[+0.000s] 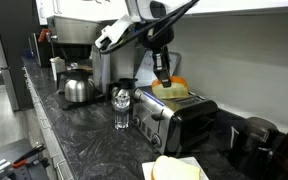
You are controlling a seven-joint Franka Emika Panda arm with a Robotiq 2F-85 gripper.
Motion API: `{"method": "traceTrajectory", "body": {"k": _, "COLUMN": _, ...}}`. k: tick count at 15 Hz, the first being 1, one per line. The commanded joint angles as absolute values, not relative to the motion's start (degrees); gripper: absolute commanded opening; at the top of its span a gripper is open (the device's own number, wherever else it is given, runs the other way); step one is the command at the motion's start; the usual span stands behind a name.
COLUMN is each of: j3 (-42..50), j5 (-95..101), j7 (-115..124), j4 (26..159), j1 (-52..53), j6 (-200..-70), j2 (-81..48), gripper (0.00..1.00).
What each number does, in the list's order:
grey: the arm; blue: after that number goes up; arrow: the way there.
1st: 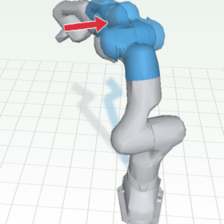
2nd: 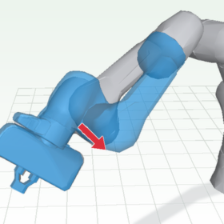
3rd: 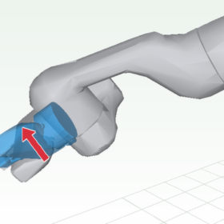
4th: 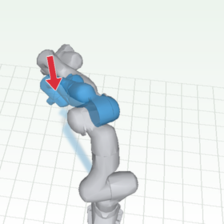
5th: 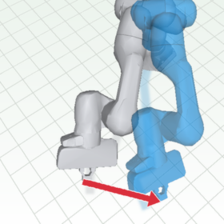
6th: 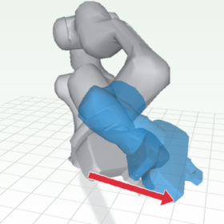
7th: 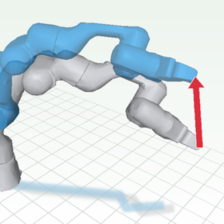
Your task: Pick up the bread and put it in the toaster
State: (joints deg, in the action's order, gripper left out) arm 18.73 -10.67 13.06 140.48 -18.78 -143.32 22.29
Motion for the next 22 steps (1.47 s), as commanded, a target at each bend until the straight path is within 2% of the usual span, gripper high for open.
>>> {"method": "traceTrajectory", "body": {"k": 1, "j3": 16.3, "j5": -5.7, "j7": 12.1, "j4": 139.4, "j1": -20.6, "j6": -146.5, "j2": 21.6, "gripper": 0.03}}
{"method": "traceTrajectory", "body": {"k": 14, "j3": 10.8, "j5": 11.5, "j7": 7.4, "j4": 137.1, "j1": -20.9, "j6": -167.0, "j2": 15.1, "gripper": 0.03}}
{"method": "traceTrajectory", "body": {"k": 22, "j3": 9.4, "j5": 19.9, "j7": 8.9, "j4": 139.7, "j1": -21.7, "j6": -170.9, "j2": 14.4, "gripper": 0.03}}
